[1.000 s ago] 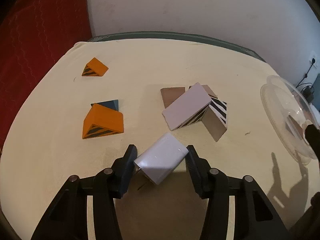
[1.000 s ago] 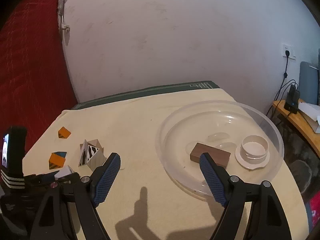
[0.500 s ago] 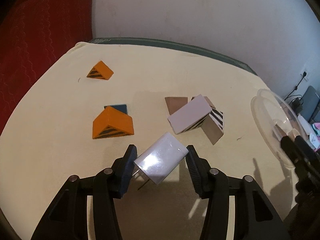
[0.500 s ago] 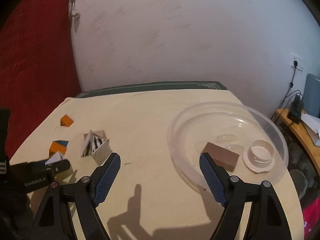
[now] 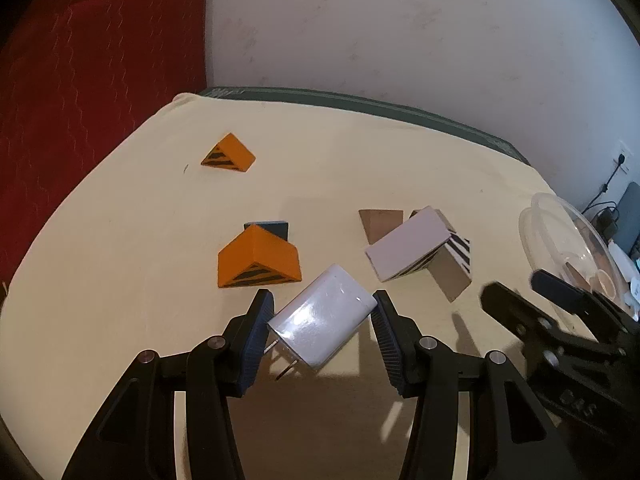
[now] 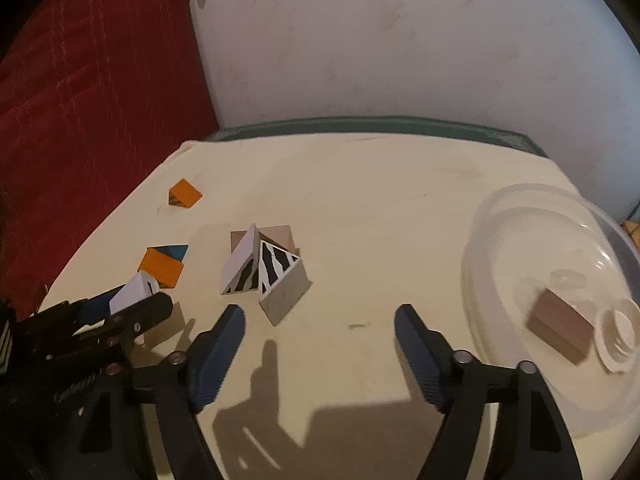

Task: Organize rigid objects
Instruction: 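Grasp the striped triangular block with the right gripper while the left holds the charger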

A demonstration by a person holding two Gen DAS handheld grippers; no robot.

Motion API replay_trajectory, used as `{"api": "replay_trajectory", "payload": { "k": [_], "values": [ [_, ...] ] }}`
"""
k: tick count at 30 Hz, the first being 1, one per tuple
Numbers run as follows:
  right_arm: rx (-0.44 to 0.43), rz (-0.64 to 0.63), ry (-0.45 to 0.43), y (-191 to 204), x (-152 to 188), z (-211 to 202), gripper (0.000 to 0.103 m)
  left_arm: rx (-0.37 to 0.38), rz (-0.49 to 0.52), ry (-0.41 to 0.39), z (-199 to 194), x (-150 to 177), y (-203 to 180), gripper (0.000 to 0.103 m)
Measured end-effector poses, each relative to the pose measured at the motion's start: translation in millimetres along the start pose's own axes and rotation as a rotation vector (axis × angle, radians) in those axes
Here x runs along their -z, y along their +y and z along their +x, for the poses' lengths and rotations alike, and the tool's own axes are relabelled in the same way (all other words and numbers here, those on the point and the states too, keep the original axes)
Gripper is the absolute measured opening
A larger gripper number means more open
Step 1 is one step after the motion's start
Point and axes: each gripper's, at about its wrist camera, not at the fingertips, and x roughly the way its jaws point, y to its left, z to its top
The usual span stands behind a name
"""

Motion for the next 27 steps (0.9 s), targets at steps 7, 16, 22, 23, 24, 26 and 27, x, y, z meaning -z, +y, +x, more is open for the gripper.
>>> {"api": "replay_trajectory", "payload": {
  "k": [7, 16, 22, 23, 24, 26, 27],
  "values": [
    [-0.048, -0.001, 0.068, 4.2, -9.7, 23.8, 0.068, 0.0, -0.013, 0.012, 4.3, -0.1, 1.8, 0.052],
    [-0.053, -0.047, 0.124, 10.5, -22.3, 44.7, 0.05, 0.005, -0.017, 0.019, 5.6, 0.8, 1.6, 0.052],
    [-0.073, -0.054, 0.128, 11.0, -24.5, 47.7, 0.045, 0.007, -0.022, 0.024, 7.1, 1.0, 1.9, 0.052],
    [-0.076, -0.055, 0.129, 11.1, -24.2, 47.6, 0.044, 0.007, -0.021, 0.024, 7.2, 1.1, 1.5, 0.052],
    [-0.08, -0.056, 0.13, 11.5, -23.9, 47.2, 0.041, 0.008, -0.02, 0.024, 7.1, 1.3, 1.2, 0.052],
    [-0.087, -0.06, 0.13, 12.1, -23.2, 46.4, 0.037, 0.008, -0.019, 0.025, 7.7, 1.1, 1.2, 0.052],
    [-0.087, -0.062, 0.129, 12.6, -23.1, 46.0, 0.037, 0.008, -0.019, 0.026, 7.9, 1.2, 1.2, 0.052]
  ]
}}
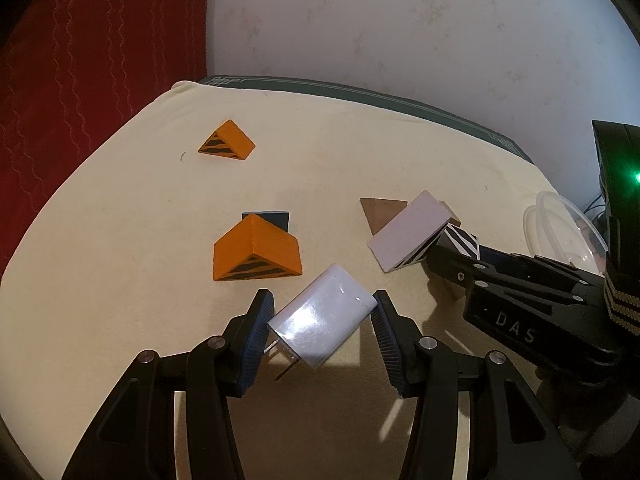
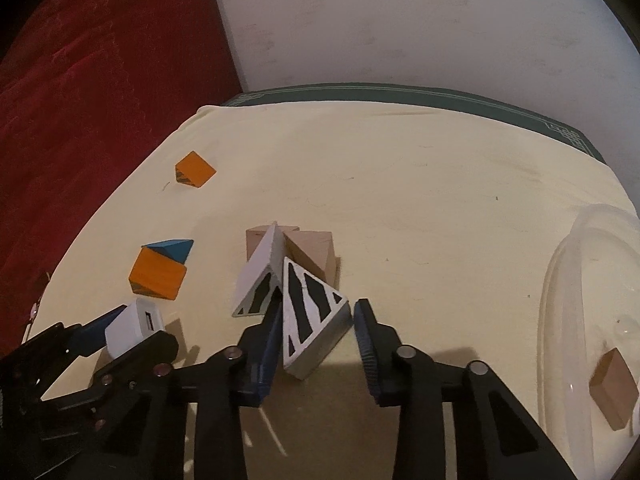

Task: Organize rigid objects
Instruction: 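Grasp the striped triangular block with the right gripper while the left holds the charger, then carry the striped block and white charger toward the clear bowl with both grippers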

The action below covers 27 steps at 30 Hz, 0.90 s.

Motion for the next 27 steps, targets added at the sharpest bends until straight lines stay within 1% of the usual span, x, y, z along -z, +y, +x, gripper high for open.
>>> {"api": "replay_trajectory", "payload": {
  "k": [5, 12, 19, 27],
  "values": [
    [-0.006, 0.015, -0.009, -1.1, 0.6, -1.1, 0.033, -0.001, -0.003, 0.003, 1.2, -0.1, 0.3, 0.052],
    [-0.01, 0.047, -0.039, -3.0, 4.9, -9.1, 0.033, 0.0, -0.004, 0.001, 0.7, 0.2, -0.1, 0.052],
    [-0.002, 0.085, -0.097, -5.5, 10.5, -28.4, 0.033, 0.012, 0.0, -0.011, -0.8, 0.4, -1.7, 0.052],
    [0.03, 0.14, -0.167, -15.3, 19.4, -50.6, 0.033, 0.044, 0.025, -0.039, -7.3, 0.8, -8.3, 0.052]
  ]
}}
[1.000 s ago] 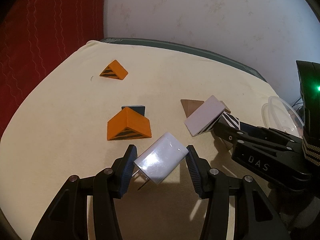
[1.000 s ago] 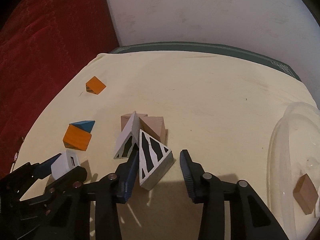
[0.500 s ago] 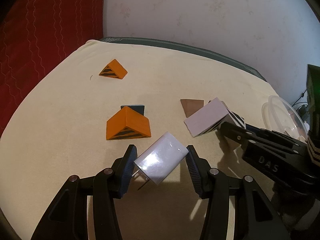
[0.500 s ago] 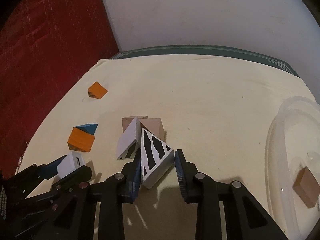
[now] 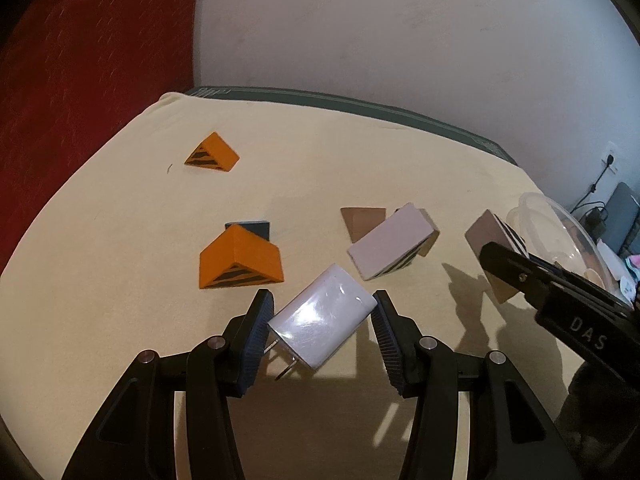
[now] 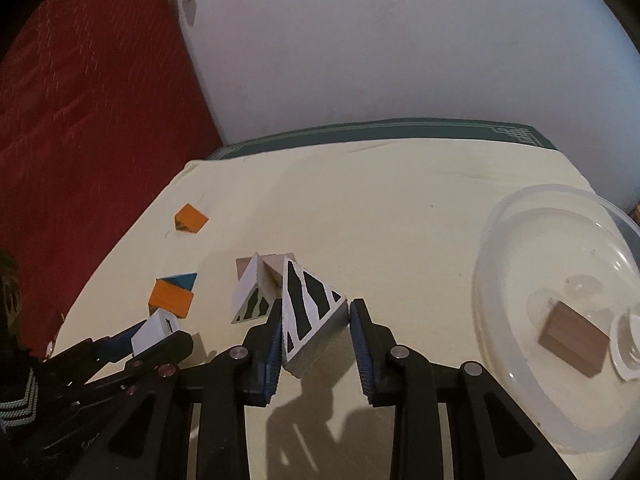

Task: Organize rigid objects
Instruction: 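Carry the striped block and white charger toward the clear bowl with both grippers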

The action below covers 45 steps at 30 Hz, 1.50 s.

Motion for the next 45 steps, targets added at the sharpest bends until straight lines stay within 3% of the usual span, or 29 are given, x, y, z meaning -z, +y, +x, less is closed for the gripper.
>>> {"api": "replay_trajectory", "payload": {
  "k": [22, 35, 45],
  "values": [
    [0.179, 0.22, -0.162, -70.9, 10.0, -57.9, 0.033, -0.013, 0.039, -0.013, -1.2, 2.8, -11.8, 0.052],
    [0.291, 0.306, -0.189, -102.1, 18.1, -75.3, 0.033, -0.006, 0.067, -0.022, -8.9, 0.4, -22.0, 0.052],
    [0.32, 0.326, -0.201, -111.8, 20.2, -82.5, 0.033, 0.014, 0.089, -0.017, -13.8, -2.4, -35.0, 0.052]
  ]
}}
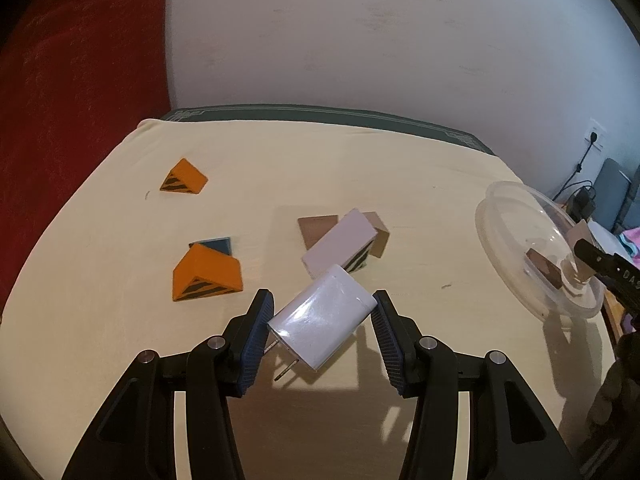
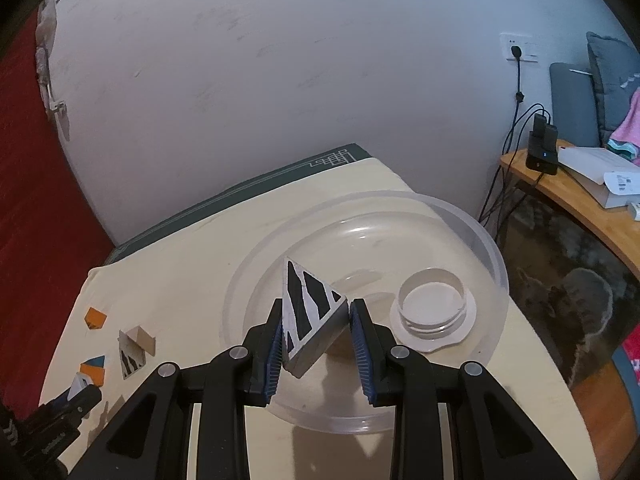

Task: Organize rigid objects
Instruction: 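Carry the striped block and white charger toward the clear bowl with both grippers, then open both grippers to release the striped block and charger into the bowl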

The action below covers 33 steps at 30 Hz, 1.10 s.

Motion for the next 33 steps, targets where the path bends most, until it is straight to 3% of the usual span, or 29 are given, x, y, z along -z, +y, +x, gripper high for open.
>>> {"api": "replay_trajectory", "payload": {
  "k": [5, 6, 9, 10, 17, 33],
  "values": [
    [0.023, 0.023, -0.011, -7.0, -1.4, -2.7, 0.034, 0.011, 0.023, -0.013, -4.5, -4.2, -10.4, 0.052],
    [0.028, 0.03, -0.012, -8.5, -2.0, -2.8, 0.039, 0.014, 0.029, -0.015, -5.3, -5.1, -13.1, 0.052],
    [0.036, 0.061, -0.02, -14.8, -2.9, -5.7, 0.068, 0.021, 0.044, -0.02, -6.5, -7.0, -19.2, 0.052],
    [0.039, 0.069, -0.029, -16.6, -3.0, -7.8, 0.071, 0.024, 0.049, -0.022, -7.3, -7.7, -21.9, 0.052],
    [0.059, 0.1, -0.065, -24.7, -3.6, -17.4, 0.071, 0.064, 0.088, -0.029, -11.8, -14.1, -43.8, 0.052],
    [0.115, 0.193, -0.159, -41.4, -0.9, -30.3, 0.08, 0.236, 0.172, -0.015, -3.7, -42.2, -112.3, 0.052]
  ]
}}
